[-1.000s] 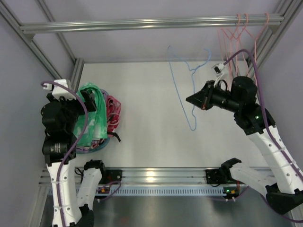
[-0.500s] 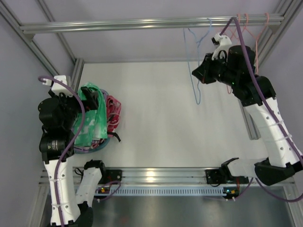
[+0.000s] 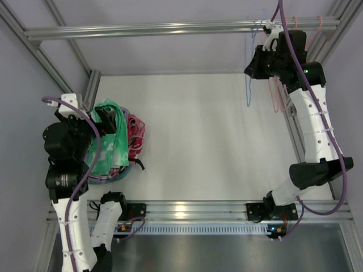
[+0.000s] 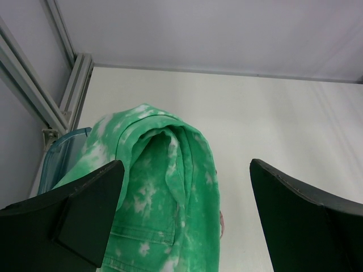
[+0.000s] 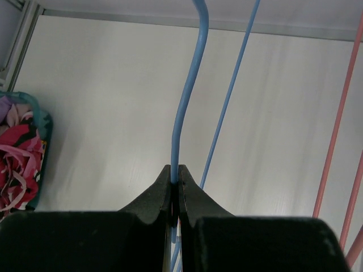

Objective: Remove the trousers from the hanger

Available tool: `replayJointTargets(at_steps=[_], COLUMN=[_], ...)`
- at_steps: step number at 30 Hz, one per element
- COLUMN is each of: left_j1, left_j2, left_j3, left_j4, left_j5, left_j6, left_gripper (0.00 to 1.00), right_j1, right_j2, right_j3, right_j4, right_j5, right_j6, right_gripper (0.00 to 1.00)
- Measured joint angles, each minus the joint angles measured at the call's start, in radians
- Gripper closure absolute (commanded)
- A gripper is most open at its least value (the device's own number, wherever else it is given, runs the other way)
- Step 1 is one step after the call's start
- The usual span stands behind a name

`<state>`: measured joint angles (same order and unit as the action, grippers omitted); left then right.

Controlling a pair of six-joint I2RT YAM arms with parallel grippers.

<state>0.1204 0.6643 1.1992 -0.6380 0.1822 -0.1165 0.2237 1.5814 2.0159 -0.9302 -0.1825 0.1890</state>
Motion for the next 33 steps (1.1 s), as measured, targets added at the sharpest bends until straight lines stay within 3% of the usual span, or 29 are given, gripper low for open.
replayJointTargets(at_steps=[13,14,20,23,26,33], left_j1=[0.0,0.0,-0.001,-0.001,-0.001,-0.001], left_j2=[0.016,0.017,0.022,0.031,0.051,0.103], left_j3=[0.0,0.0,-0.003,-0.005,-0.005,-0.005], left_j4=[0.0,-0.001,-0.001,-0.004,-0.018,-0.053], left_j5=[-0.008,-0.008,-0.008,-0.014,-0.023,-0.058], left_j6=[-0.005,-0.005,-0.004,0.006,0.015,0.069], left_gripper=[0.02,0.02,0.01,0.01,0.02,0.02], right_j1=[-0.046,-0.048,-0.05,-0.05,-0.05,-0.05], right_j2=[0.012,0.011,0.009,-0.008,-0.048,-0.196], right_j3=[-0.014,-0.023,-0.065,-0.075,-0.093,-0.156], right_j4=[-0.051,-0.05,-0.054,-0.06,-0.061,-0.059], right_j5=[-0.002,-0.003,-0.003,-0.003,-0.005,-0.018], right_j6=[-0.037,-0.039,-0.043,-0.038,-0.033,-0.03], right_gripper=[0.98,0.91,0.7,0.54,0.38,0.13])
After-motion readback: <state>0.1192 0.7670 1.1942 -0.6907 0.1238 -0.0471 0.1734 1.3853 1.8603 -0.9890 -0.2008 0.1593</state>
